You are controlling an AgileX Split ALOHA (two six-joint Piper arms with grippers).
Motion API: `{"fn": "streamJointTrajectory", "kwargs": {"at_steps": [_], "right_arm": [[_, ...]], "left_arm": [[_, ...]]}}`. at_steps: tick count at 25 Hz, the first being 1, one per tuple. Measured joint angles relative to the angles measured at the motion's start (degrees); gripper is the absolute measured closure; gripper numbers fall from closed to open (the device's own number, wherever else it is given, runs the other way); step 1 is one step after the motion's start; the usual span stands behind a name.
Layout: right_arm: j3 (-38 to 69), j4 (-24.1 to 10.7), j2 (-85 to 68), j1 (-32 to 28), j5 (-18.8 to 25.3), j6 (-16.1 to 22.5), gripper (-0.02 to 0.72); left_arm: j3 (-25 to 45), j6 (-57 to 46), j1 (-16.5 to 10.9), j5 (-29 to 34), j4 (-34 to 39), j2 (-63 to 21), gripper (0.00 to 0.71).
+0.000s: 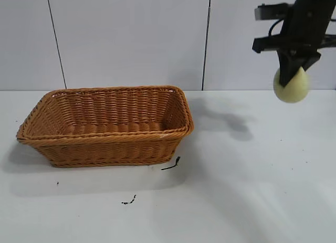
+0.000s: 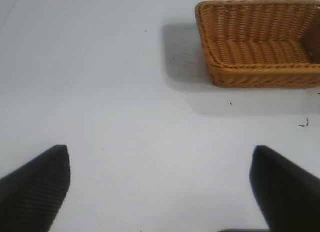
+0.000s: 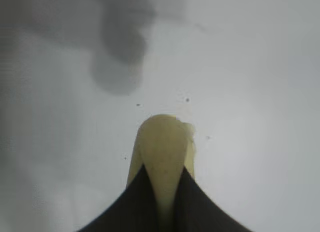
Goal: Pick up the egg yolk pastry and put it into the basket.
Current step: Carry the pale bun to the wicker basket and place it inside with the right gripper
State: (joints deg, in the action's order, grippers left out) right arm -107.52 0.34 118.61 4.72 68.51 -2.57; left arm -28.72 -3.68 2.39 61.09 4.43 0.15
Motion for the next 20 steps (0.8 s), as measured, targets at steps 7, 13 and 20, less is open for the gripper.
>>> {"fn": "streamJointTrajectory", "kwargs": {"at_steps": [7, 13, 20], "right_arm": [[-11.3, 5.7, 0.4, 0.5, 0.9, 2.6, 0.714], [-19.9, 6.5, 5.1, 7.9, 1.0, 2.6, 0.714], [-27.8, 7.0, 12.9, 21.3, 0.4, 2.6, 0.716]], "left_arm": [[0.0, 0.0, 0.0, 0.0, 0.0, 0.0, 0.014], [0.0, 0.0, 0.0, 0.0, 0.0, 0.0, 0.014], [0.0, 0.0, 0.0, 0.0, 0.0, 0.0, 0.014]]}}
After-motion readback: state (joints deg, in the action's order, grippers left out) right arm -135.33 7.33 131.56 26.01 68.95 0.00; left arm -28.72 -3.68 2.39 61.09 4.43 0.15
